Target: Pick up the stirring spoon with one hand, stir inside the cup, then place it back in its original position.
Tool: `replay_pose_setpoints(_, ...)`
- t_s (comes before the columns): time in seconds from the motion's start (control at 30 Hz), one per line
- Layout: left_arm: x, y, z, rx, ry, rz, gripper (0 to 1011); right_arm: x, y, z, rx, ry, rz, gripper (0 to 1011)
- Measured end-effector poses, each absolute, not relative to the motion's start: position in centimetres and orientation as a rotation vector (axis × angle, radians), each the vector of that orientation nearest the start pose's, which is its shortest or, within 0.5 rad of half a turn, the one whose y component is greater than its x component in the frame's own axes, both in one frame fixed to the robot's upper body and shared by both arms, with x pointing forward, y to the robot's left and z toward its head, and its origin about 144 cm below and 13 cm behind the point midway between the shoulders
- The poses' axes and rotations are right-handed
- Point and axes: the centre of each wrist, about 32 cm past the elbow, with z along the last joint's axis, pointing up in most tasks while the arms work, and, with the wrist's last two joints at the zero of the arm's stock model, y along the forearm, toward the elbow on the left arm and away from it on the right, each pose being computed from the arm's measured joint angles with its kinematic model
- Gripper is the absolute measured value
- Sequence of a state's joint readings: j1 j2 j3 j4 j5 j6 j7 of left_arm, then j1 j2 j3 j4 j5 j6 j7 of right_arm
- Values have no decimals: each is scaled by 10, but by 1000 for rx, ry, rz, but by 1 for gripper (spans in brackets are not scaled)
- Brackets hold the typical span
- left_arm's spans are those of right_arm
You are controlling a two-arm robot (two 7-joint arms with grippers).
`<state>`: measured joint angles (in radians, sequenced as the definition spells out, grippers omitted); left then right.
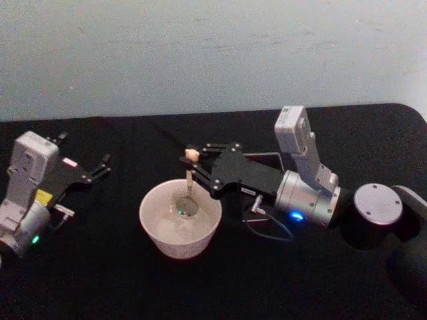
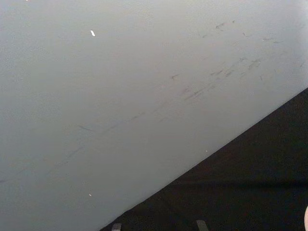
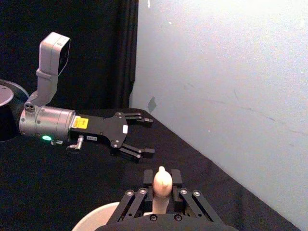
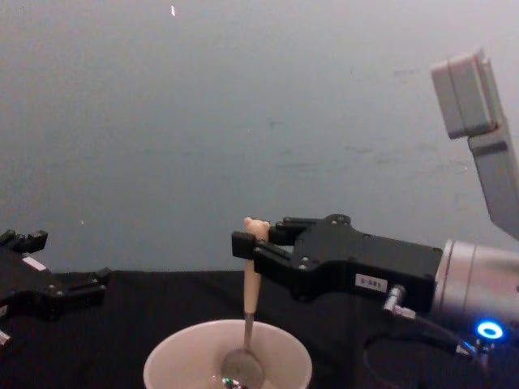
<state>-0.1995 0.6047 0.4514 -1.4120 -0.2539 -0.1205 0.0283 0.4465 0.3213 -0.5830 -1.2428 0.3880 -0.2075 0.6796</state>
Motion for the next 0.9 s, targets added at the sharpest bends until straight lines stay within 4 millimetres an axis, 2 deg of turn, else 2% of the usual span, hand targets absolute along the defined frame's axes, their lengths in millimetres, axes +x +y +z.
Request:
replay_pose_setpoints(0.47,489,310,1140,304,-285,1248,1001,533,-206,1160,-16,-140,-460,214)
replay_pose_setpoints(0.9,489,310,1140,304,-285,1248,1001,517,-197,1160,-3,-119,-384,214)
